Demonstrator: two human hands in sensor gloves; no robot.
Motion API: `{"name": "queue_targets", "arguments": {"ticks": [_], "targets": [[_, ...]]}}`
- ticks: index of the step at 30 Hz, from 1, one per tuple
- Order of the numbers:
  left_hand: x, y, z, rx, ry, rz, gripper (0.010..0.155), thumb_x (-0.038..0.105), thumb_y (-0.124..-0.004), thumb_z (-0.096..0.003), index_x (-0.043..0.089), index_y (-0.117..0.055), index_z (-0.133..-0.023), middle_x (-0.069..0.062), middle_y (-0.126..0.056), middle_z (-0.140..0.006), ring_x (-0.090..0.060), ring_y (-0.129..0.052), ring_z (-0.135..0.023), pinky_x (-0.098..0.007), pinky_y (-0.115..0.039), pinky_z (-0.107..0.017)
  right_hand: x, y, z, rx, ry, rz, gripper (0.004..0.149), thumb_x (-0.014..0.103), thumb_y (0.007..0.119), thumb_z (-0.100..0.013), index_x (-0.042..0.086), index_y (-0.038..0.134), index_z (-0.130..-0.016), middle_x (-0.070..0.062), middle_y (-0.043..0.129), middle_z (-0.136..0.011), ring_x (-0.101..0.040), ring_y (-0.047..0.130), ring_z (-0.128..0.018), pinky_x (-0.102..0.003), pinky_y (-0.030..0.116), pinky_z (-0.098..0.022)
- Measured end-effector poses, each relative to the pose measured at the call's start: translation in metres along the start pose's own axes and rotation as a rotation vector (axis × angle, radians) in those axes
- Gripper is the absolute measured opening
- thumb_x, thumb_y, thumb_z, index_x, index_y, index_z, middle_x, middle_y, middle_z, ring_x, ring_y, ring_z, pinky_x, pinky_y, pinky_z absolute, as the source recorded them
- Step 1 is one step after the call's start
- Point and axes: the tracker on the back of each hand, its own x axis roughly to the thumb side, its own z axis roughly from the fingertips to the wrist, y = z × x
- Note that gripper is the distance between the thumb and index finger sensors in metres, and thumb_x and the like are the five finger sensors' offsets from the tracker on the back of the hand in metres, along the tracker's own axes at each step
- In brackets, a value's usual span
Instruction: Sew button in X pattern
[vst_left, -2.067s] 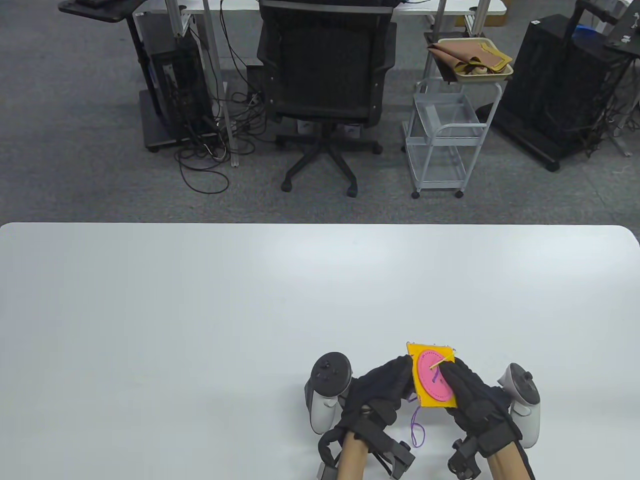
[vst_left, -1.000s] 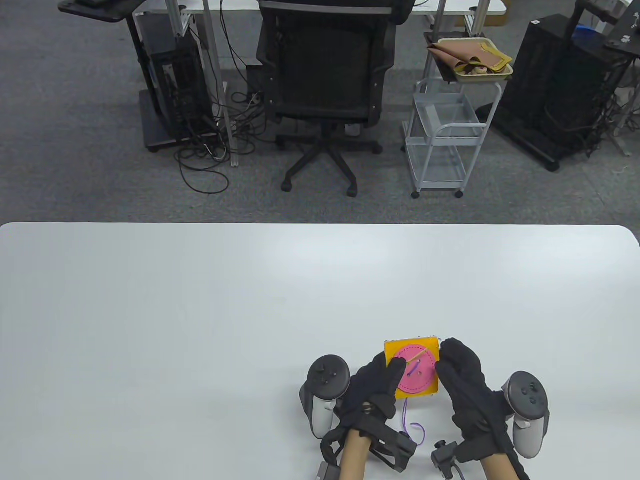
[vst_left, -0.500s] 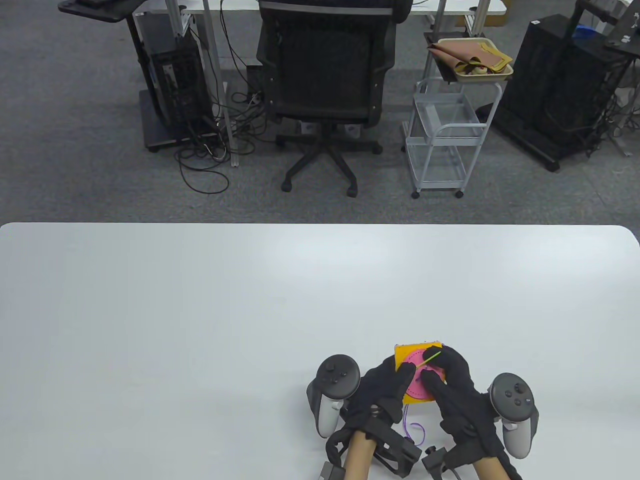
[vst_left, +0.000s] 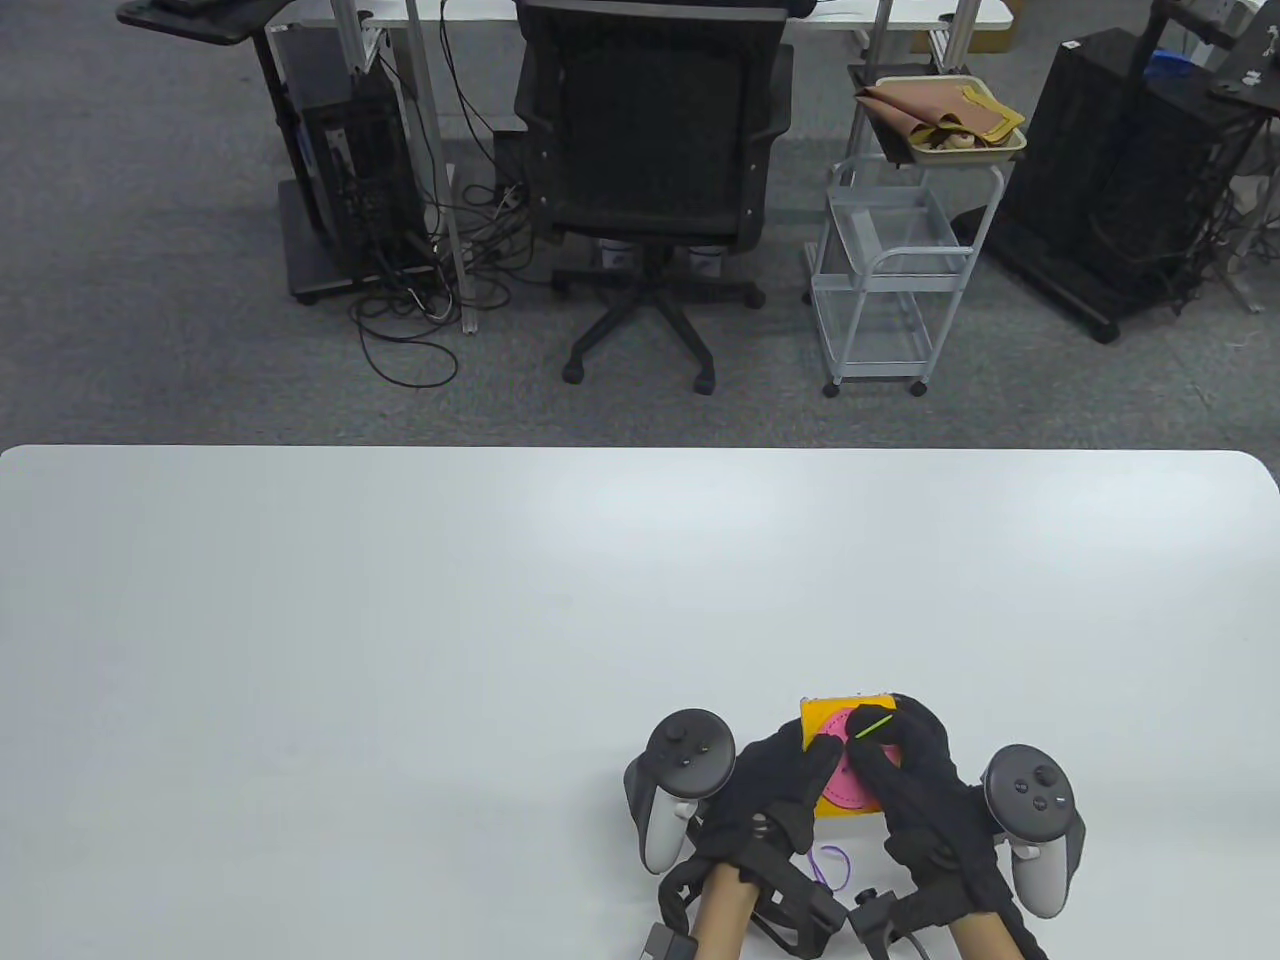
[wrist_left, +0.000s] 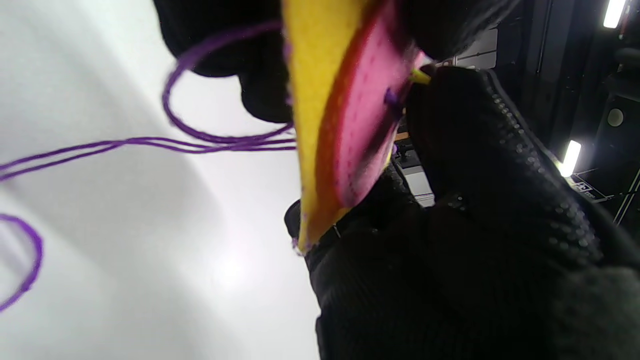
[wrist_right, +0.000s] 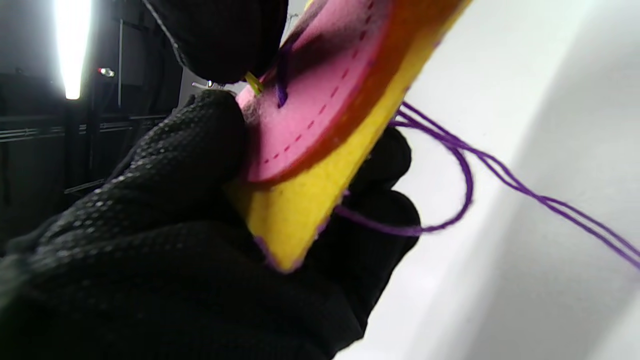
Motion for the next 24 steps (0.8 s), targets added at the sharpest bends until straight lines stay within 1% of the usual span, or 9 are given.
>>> {"name": "queue_targets", "arguments": {"ticks": [6, 10, 15, 24], "targets": [[-0.001, -0.002, 0.0, -0.001, 0.005, -0.005, 0.047, 0.043, -0.067, -0.0562, 0.019, -0.077, -0.096, -0.002, -0.09, -0.089, -0.024, -0.092, -0.076, -0.049, -0.076, -0.058, 0.0, -0.002, 0.0, 0.005, 0.006, -0.021, 0.039, 0.038, 0.065, -0.057, 0.029, 0.055, -0.094, -0.019, 0.02, -0.111, -0.039, 0.029, -0.102, -0.065, 0.021, -0.079], [-0.002, 0.0, -0.001, 0.041, 0.003, -0.049, 0.046, 0.042, -0.068, -0.0552, 0.019, -0.079, -0.094, -0.002, -0.092, -0.087, -0.025, -0.093, -0.074, -0.049, -0.077, -0.057, 0.003, -0.005, 0.001, -0.004, -0.001, -0.045, 0.04, 0.037, 0.065, -0.057, 0.026, 0.056, -0.094, -0.019, 0.02, -0.111, -0.039, 0.029, -0.102, -0.065, 0.02, -0.079], [-0.002, 0.001, -0.001, 0.042, 0.002, -0.058, 0.046, 0.042, -0.069, -0.0549, 0.019, -0.08, -0.093, -0.002, -0.093, -0.086, -0.025, -0.094, -0.073, -0.049, -0.077, -0.056, 0.004, -0.009, 0.001, -0.013, -0.001, -0.054, 0.04, 0.037, 0.065, -0.057, 0.024, 0.056, -0.094, -0.02, 0.019, -0.111, -0.039, 0.029, -0.102, -0.065, 0.02, -0.079], [-0.007, 0.014, 0.0, 0.117, 0.016, -0.108, 0.046, 0.041, -0.07, -0.0542, 0.018, -0.081, -0.092, -0.004, -0.094, -0.084, -0.026, -0.095, -0.071, -0.05, -0.077, -0.054, 0.008, -0.022, 0.003, -0.037, -0.011, -0.143, 0.04, 0.037, 0.065, -0.057, 0.024, 0.056, -0.094, -0.02, 0.019, -0.111, -0.039, 0.029, -0.102, -0.065, 0.02, -0.079]]}}
